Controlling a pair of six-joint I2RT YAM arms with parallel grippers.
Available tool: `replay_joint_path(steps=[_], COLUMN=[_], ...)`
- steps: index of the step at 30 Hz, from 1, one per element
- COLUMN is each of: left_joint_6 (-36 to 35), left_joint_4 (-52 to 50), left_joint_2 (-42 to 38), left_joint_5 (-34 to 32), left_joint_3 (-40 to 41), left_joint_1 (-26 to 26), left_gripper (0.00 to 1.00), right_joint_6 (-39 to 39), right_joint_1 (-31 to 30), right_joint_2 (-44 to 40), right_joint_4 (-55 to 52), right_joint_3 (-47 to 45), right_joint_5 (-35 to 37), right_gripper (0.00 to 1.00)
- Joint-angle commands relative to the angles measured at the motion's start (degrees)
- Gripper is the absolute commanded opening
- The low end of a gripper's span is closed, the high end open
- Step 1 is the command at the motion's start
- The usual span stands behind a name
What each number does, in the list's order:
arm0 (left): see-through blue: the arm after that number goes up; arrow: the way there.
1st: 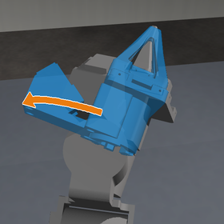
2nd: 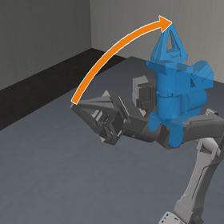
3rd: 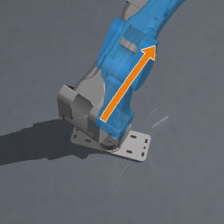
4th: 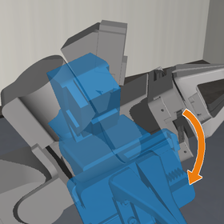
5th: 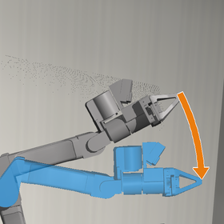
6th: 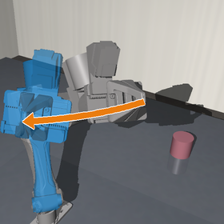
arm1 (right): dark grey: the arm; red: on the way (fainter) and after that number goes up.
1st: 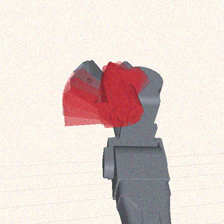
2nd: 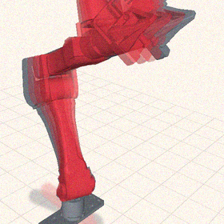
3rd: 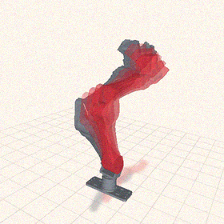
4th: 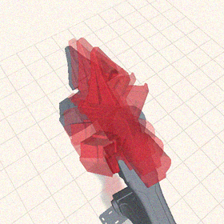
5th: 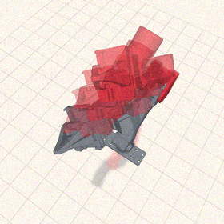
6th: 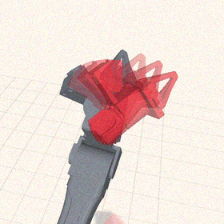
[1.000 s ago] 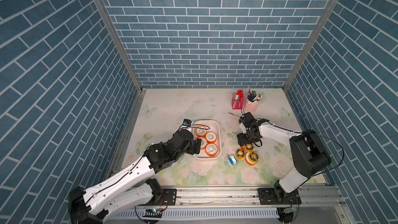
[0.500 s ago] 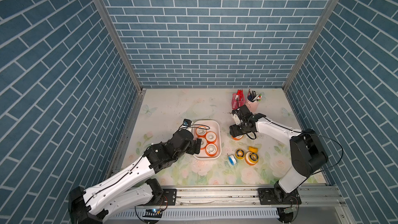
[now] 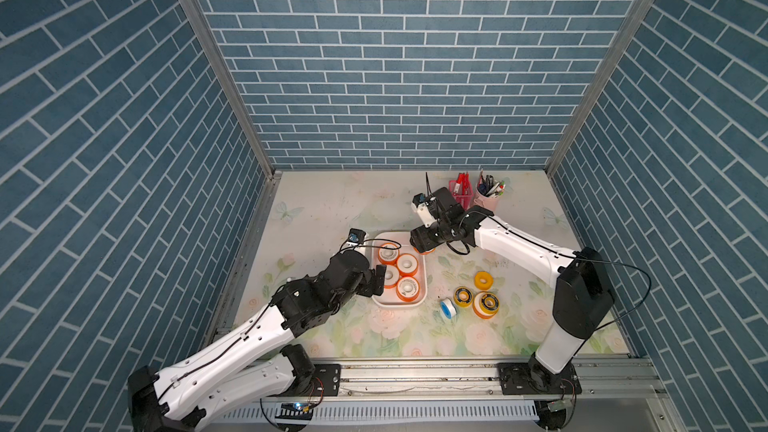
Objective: Put the sealing tape into the storage box
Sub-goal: Place the sealing tape in the storage box.
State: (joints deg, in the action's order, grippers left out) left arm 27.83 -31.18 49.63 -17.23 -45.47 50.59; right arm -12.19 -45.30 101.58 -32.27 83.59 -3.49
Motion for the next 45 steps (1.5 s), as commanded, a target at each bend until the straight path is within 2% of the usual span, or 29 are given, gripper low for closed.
replay_joint_path(steps=[1,12,14,26,33,45], left_joint_6=[0.5,0.8,0.8,0.8,0.6,0.8], left_joint_4=[-0.4,-0.1,-0.1,-0.2,-0.2,-0.3], left_joint_2=[-1.5,-4.6,-4.6,-3.7,-3.2,-3.2], left_joint_5=[-1.8,-2.7,-2.8,-2.9,-2.6,-3.0], left_joint_3=[0.7,1.0,1.0,1.0,1.0,1.0], left_joint_1=[-0.2,-0.2,-0.2,-0.2,-0.2,-0.2], left_gripper=[0.94,0.93,0.93,0.93,0.93,0.94], right_joint_6=[-0.7,-0.9,-1.0,-1.0,-0.9,-0.6], right_joint_1=[-2.2,-5.2,-5.4,-6.0,-5.9,-6.6], right_joint_2=[4.9,19.4,21.1,27.7,28.8,25.9], right_joint_4=[-3.0,-5.4,-5.6,-7.1,-7.0,-4.6], right_joint_3=[5.3,19.9,21.4,25.9,26.2,25.8], right_joint_5=[-0.5,-0.5,-2.1,-1.2,0.9,-0.5], right_gripper=[0.59,0.58,0.58,0.59,0.64,0.83])
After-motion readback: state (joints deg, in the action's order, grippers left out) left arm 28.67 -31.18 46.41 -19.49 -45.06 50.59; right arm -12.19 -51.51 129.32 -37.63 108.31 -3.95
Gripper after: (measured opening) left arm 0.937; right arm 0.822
